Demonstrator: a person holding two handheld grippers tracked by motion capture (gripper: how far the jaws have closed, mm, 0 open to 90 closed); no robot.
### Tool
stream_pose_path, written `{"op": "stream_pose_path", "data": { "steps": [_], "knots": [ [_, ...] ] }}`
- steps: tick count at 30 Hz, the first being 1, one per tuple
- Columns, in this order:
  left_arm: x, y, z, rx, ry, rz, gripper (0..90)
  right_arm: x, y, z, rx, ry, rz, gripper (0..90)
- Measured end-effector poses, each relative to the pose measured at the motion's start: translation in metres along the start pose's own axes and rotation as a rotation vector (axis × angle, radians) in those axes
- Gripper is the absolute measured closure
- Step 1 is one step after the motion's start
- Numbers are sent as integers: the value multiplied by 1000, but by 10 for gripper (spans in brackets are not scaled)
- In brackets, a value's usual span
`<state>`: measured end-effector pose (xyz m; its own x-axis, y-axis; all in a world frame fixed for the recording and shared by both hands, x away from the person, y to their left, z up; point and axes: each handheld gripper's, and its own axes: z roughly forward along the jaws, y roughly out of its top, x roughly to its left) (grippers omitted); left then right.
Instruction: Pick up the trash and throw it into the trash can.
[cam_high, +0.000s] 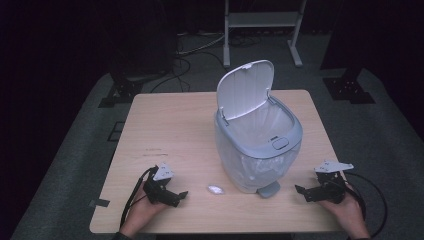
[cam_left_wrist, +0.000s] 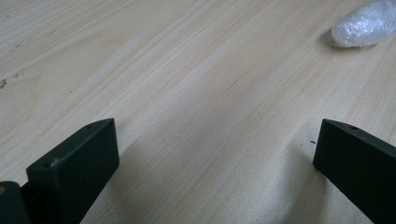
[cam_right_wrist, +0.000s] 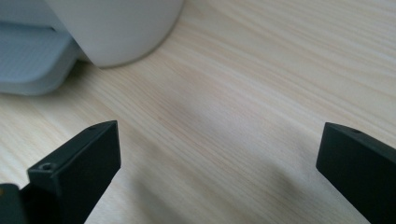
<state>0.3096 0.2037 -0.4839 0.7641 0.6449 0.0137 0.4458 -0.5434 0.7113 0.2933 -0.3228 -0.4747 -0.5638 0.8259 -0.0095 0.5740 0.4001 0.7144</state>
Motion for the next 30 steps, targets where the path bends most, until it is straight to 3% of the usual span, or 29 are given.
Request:
{"op": "stream_pose_path", "data": {
  "steps": [7,13,30],
  "knots": [
    [0,0,0,0,0,0,0,-1,-5,8,35,-15,-17,0],
    [-1,0,0,2,-6,12,0,-4,-9,11,5,10,15,0],
    [-7,9,-4,-21,-62,23,0,-2,-10,10,4,-10,36,0]
  ]
}}
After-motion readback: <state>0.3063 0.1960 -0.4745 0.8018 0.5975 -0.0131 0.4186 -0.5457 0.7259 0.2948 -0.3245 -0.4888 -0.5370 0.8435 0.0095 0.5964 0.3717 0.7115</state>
